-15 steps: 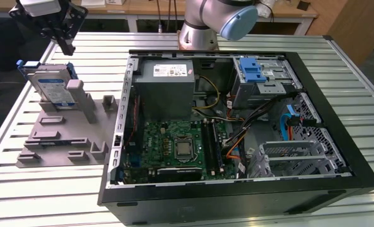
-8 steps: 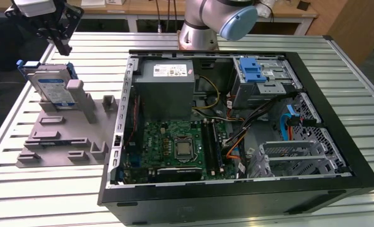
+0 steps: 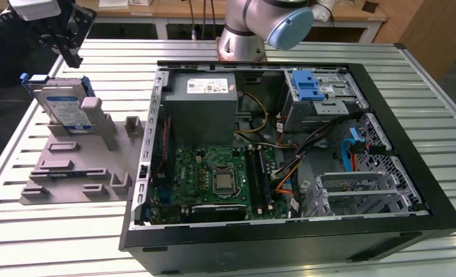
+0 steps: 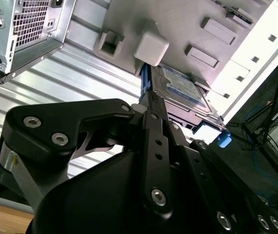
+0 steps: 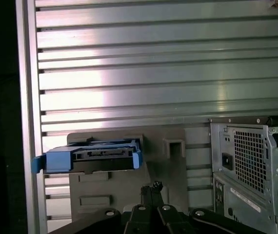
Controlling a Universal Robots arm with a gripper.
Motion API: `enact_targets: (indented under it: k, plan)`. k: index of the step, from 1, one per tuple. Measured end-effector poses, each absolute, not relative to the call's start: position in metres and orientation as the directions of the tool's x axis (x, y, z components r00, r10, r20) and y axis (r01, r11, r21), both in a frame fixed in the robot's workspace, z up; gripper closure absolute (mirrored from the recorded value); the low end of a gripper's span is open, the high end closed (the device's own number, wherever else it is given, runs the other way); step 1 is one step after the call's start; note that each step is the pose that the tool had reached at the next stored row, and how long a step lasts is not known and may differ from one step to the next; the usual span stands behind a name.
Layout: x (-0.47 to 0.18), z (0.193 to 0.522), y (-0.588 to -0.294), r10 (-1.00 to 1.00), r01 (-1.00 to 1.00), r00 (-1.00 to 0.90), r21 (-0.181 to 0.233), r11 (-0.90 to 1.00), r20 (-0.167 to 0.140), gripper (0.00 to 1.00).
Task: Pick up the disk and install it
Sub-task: 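Reach for the disk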
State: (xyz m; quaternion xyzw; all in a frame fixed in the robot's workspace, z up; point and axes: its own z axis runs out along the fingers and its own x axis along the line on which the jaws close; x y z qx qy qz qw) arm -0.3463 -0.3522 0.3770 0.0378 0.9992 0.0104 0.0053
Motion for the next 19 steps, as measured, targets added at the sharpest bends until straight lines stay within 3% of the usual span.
enact_targets:
  k: [19]
  plan:
    - [-0.367, 0.374, -0.349, 0.076, 0.075, -0.997, 0.021, 0.997, -0.006, 0.89]
